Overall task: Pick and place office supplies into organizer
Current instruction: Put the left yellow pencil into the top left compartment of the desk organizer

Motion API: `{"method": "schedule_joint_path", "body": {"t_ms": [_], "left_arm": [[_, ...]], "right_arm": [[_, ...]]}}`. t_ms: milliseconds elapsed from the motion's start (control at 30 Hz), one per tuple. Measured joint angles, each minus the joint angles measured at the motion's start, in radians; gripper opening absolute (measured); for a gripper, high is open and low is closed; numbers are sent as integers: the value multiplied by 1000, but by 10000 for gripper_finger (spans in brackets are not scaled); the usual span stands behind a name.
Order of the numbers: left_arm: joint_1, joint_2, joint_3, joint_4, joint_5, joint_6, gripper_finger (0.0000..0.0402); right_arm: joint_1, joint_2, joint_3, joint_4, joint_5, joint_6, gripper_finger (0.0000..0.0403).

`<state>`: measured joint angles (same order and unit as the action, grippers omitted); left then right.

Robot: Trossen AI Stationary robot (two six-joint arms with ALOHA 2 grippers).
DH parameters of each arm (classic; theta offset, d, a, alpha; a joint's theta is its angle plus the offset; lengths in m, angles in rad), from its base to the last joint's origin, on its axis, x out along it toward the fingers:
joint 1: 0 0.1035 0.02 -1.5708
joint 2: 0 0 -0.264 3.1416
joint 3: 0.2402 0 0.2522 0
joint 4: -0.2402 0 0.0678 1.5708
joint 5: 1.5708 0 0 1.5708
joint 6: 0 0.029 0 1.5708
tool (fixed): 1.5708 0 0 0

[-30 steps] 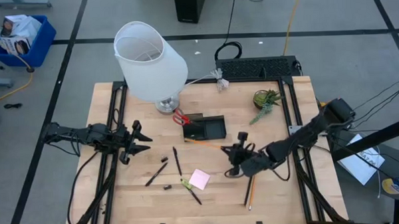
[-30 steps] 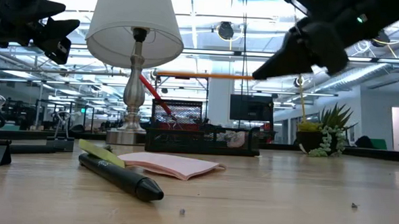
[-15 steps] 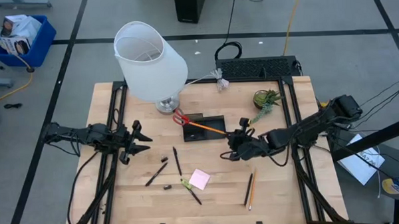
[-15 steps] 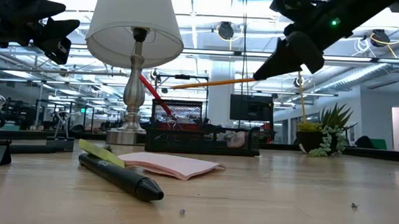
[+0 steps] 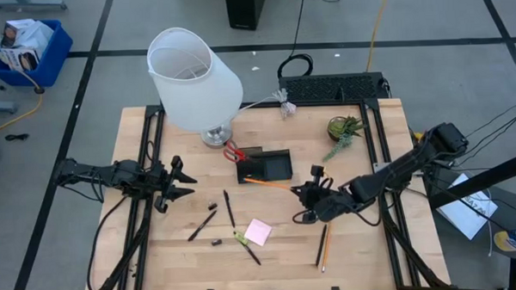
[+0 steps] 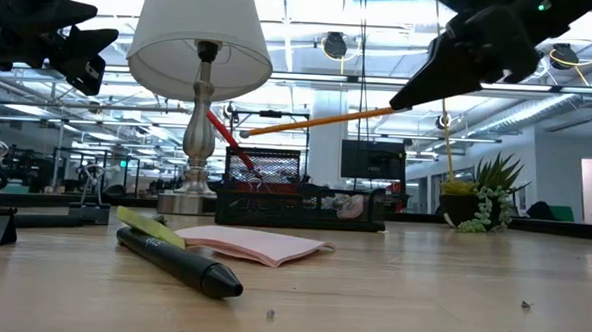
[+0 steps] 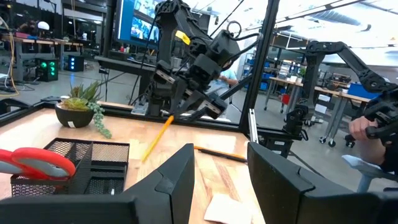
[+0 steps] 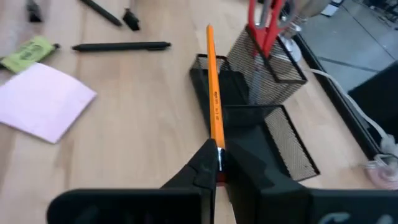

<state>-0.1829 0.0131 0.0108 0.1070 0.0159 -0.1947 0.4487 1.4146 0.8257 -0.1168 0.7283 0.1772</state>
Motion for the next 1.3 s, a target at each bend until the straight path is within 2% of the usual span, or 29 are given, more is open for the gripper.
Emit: {"method": "schedule_joint_path", "body": {"t_ms": [167, 333, 400, 500, 733, 867, 1033, 1167, 1300], "left_arm": [[0, 0, 0, 1, 0, 0, 152], [0, 0, 0, 23, 0, -32, 152], [-1, 0, 0, 41, 0, -98, 152], [-8, 0, 0, 105, 1, -284, 152], [-42, 19, 0, 94, -16, -424, 152], [-72, 103, 0, 89, -14, -534, 152], [-113, 273, -1, 179, -91, -607, 152], [-136, 438, -1, 338, -96, -656, 152], [-143, 596, 0, 469, -143, -665, 152]], "right_arm": [[34, 2, 0, -1, -4, -36, 17], [51, 2, 0, -18, -111, -96, 17], [57, 2, 0, -30, -149, -106, 17], [68, 2, 0, -30, -211, -113, 17], [80, 2, 0, 20, -356, -131, 17], [84, 2, 0, 122, -421, -197, 12], [68, 2, 0, 192, -418, -297, 2], [56, 2, 0, 134, -417, -243, 9], [62, 9, -22, 101, -420, -103, 15]]}}
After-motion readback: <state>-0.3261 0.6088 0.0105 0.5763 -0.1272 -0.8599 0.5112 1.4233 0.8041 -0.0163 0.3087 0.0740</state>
